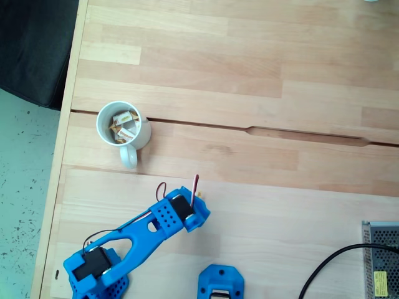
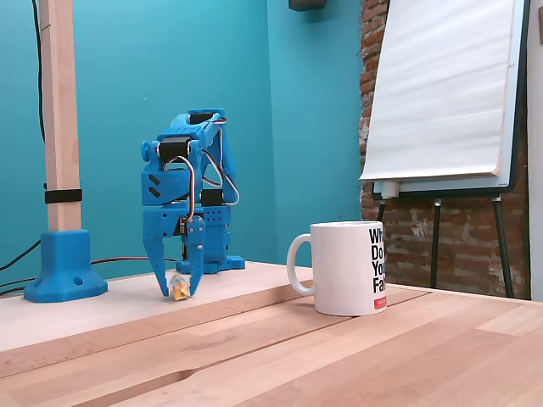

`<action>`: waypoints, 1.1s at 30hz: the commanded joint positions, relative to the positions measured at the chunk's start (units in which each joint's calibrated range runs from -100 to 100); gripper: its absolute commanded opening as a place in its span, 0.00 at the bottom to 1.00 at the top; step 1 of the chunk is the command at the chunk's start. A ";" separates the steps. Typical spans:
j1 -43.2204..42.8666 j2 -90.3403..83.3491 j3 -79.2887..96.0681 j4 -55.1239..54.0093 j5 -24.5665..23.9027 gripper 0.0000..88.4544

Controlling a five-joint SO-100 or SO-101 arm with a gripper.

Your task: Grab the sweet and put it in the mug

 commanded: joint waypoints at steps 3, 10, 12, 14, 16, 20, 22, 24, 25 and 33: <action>0.02 -0.79 -0.23 -0.09 -0.20 0.00; 0.09 -1.04 -1.21 0.72 -0.05 0.00; 0.09 -3.02 -1.93 0.88 -0.15 0.00; 0.09 -7.24 -2.46 0.96 -0.24 0.00; -0.49 -11.37 -2.37 1.69 -0.39 0.00; -0.93 -16.88 -2.37 6.45 -2.93 0.00; -2.67 -18.60 -3.09 9.75 -4.59 0.00; -4.92 -19.80 -3.35 12.74 -6.30 0.00; -6.30 -20.49 -3.35 14.19 -7.23 0.00; -17.99 -22.99 -5.32 17.01 -17.63 0.00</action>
